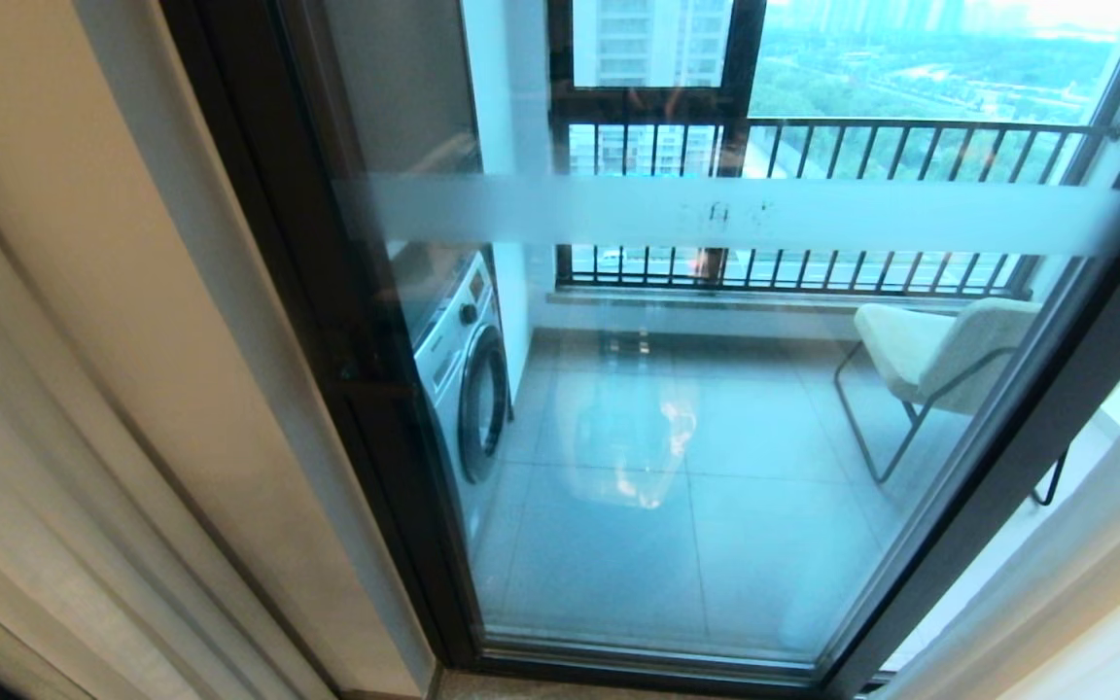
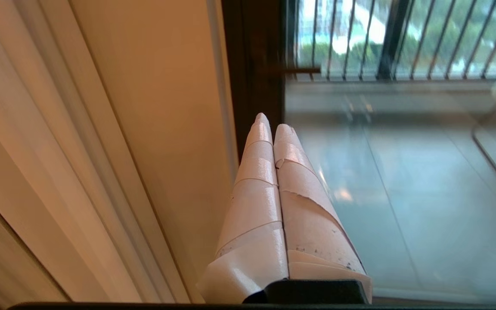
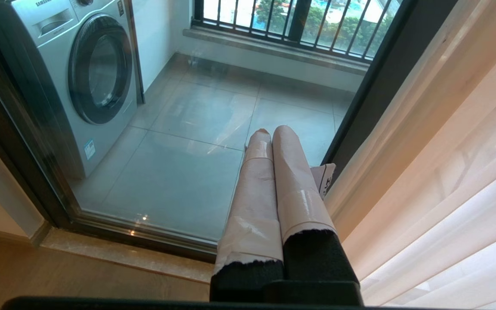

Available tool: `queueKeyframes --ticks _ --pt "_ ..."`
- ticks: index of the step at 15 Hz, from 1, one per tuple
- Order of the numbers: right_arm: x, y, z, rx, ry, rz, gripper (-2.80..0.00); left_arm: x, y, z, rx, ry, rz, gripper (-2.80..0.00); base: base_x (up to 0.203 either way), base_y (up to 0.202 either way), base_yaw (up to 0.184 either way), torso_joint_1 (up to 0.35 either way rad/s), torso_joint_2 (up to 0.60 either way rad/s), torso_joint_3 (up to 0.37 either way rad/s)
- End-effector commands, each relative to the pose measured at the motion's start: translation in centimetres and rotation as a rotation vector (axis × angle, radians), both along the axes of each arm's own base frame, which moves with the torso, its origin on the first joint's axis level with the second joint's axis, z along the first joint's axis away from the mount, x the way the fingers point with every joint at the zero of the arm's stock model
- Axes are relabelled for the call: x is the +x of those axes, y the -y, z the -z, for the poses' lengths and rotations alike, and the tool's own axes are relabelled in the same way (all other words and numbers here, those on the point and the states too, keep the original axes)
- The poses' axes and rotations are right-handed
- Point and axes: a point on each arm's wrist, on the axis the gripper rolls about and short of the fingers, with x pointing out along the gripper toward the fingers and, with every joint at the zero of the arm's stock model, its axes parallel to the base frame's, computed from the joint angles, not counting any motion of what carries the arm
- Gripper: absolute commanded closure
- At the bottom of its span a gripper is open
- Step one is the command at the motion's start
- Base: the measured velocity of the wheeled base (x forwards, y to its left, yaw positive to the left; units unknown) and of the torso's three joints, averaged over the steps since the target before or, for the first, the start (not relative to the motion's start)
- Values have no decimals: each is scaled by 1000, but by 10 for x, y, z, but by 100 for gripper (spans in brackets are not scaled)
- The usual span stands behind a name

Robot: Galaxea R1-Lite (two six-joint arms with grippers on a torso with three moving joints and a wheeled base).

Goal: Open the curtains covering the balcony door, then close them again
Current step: Close the inner curtains on both sides

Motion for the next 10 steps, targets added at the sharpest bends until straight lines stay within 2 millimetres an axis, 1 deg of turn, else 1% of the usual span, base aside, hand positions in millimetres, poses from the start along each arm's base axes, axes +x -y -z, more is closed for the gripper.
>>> queueKeyframes --ticks 1,5,8,10 --pt "0 0 0 -1 -2 -1 0 -2 0 -10 54 96 -13 0 0 0 0 0 0 0" --pt "0 0 0 -1 -2 -1 0 -5 0 -21 143 207 -52 0 0 0 0 0 0 0" --pt "0 0 0 -1 -2 -1 0 -9 -1 -29 140 269 -81 0 0 0 0 0 0 0" --pt "0 0 0 -1 -2 -1 0 -16 -1 -44 137 299 -75 0 0 0 0 0 0 0"
